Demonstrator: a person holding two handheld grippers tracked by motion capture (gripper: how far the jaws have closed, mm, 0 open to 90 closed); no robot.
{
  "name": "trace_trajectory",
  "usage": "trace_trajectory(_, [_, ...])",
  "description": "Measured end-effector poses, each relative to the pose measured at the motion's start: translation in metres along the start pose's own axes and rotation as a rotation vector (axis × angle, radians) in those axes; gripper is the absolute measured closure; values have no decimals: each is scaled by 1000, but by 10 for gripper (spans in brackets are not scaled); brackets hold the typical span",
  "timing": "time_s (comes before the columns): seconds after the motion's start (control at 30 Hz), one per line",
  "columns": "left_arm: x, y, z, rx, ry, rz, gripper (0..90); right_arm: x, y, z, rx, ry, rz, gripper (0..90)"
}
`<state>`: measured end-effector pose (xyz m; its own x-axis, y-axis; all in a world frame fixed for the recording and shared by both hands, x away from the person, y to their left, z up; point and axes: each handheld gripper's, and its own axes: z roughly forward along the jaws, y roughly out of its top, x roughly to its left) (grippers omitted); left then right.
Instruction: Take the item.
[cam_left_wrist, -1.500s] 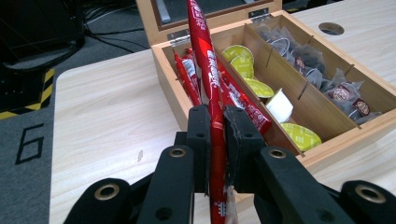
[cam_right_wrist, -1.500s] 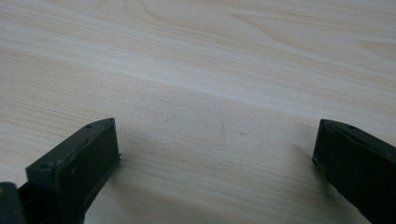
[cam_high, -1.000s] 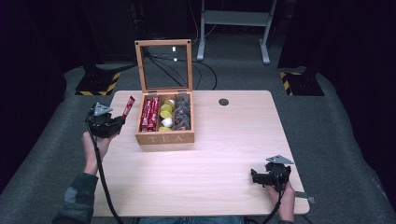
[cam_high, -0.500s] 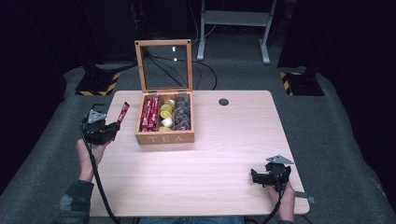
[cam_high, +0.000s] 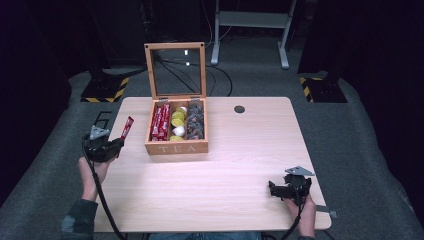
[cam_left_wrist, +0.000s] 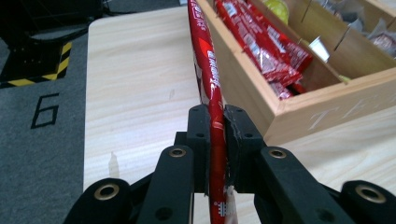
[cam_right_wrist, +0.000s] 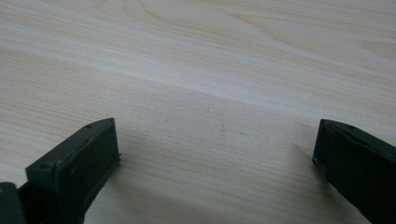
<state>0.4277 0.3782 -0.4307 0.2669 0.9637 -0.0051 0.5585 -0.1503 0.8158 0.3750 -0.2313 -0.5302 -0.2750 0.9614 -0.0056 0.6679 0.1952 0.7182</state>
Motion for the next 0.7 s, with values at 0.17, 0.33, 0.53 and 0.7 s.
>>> trace_trajectory(0.17, [3,-11,4,16,1,-19,804,0,0,0,0,0,1,0])
trace_trajectory(0.33, [5,-22,8,27,-4,-40,804,0,0,0,-1,-1,3,0])
trace_trajectory(0.53, [10,-32,14,48,-5,-68,804,0,0,0,0,0,0,0])
trace_trajectory(0.7, [13,-40,18,64,-1,-77,804,0,0,0,-1,-1,3,0])
